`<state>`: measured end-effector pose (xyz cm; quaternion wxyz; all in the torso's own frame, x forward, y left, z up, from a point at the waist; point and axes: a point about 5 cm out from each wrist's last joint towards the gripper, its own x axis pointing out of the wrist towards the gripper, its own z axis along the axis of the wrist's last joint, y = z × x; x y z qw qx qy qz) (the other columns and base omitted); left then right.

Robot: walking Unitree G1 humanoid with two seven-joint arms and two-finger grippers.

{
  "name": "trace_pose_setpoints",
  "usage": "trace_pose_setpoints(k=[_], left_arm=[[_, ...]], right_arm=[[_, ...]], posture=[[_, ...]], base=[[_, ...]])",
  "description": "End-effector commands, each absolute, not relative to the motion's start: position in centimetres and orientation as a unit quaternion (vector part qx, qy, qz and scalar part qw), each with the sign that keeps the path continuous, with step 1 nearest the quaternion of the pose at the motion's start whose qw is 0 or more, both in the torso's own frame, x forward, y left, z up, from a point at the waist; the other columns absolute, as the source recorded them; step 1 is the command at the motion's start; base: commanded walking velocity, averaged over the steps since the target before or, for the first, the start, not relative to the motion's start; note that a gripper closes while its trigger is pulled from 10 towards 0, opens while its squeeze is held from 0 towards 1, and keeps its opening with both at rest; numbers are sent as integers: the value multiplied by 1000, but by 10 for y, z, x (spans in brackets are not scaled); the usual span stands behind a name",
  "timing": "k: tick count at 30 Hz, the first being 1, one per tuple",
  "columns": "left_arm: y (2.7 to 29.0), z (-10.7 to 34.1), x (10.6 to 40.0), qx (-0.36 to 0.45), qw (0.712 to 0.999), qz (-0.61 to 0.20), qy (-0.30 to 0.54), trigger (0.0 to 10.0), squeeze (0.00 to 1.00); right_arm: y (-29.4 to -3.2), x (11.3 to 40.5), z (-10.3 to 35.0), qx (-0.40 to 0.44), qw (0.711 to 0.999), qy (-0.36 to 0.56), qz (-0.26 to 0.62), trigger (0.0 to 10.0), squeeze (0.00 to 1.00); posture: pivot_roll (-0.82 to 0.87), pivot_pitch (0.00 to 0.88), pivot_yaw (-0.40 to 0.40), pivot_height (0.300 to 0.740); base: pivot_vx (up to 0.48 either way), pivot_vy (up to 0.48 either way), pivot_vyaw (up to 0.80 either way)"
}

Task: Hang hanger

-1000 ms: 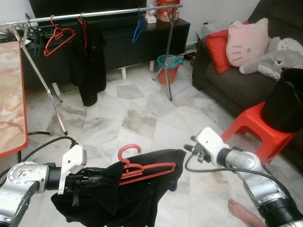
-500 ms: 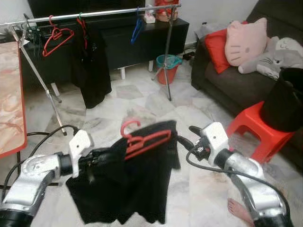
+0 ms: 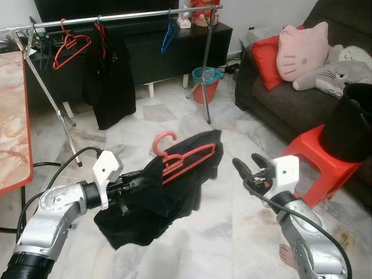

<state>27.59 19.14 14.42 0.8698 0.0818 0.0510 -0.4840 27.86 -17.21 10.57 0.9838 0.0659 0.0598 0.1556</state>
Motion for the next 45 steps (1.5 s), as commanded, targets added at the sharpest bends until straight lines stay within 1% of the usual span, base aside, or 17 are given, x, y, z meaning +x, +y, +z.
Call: trace_pose_setpoints(k=[1, 2, 4, 7, 10, 11, 12, 13, 14, 22, 24, 30, 40, 45], left_arm=[[191, 160, 276, 83, 869, -487, 14, 10000, 0], [191, 163, 277, 83, 872, -483, 8, 10000, 0], [191, 164, 277, 84, 872, -482, 7, 10000, 0], [188, 167, 279, 82, 874, -479, -3, 10000, 0], [181, 172, 278, 73, 868, -492, -12, 10000, 0], [180, 173, 277, 70, 865, -496, -14, 10000, 0], [178, 174, 276, 68, 862, -501, -14, 10000, 0], [177, 174, 275, 67, 861, -505, -14, 10000, 0], [175, 175, 273, 67, 855, -513, -14, 10000, 0], [172, 182, 264, 71, 839, -539, -11, 10000, 0], [172, 185, 259, 70, 834, -547, -10, 10000, 0], [172, 187, 256, 71, 831, -551, -6, 10000, 0], [168, 195, 250, 73, 818, -570, -5, 10000, 0], [167, 196, 247, 73, 814, -576, -4, 10000, 0]], right_arm=[[-175, 275, 101, 98, 981, 70, 151, 10000, 278], [-174, 273, 97, 122, 978, 78, 153, 10000, 1000], [-173, 272, 95, 130, 976, 83, 153, 10000, 1000], [-179, 273, 85, 147, 975, 105, 128, 10000, 1000], [-186, 273, 77, 180, 969, 123, 112, 10000, 1000], [-187, 273, 76, 184, 968, 125, 114, 10000, 957], [-187, 273, 75, 182, 969, 125, 114, 10000, 475], [-188, 273, 75, 179, 969, 125, 113, 10000, 475], [-188, 273, 74, 175, 970, 125, 114, 10000, 0], [-188, 277, 77, 174, 970, 118, 120, 10000, 0], [-184, 279, 80, 171, 969, 108, 139, 10000, 0], [-181, 281, 82, 168, 969, 105, 150, 10000, 0], [-184, 285, 82, 163, 970, 102, 145, 10000, 0], [-181, 285, 84, 164, 967, 100, 167, 10000, 0]], posture=[[23, 25, -69, 740], [23, 25, -69, 740], [23, 25, -69, 740], [22, 11, -71, 740], [22, 11, -71, 740], [22, 11, -71, 740], [22, 11, -71, 740], [22, 11, -71, 740], [19, 3, -71, 740], [23, 17, -69, 740], [28, 25, -71, 740], [31, 35, -72, 740], [32, 43, -73, 740], [34, 44, -75, 740]], base=[[0, 0, 0], [0, 0, 0], [0, 0, 0], [0, 0, 0], [0, 0, 0], [0, 0, 0], [0, 0, 0], [0, 0, 0], [0, 0, 0], [0, 0, 0], [0, 0, 0], [0, 0, 0], [0, 0, 0], [0, 0, 0]])
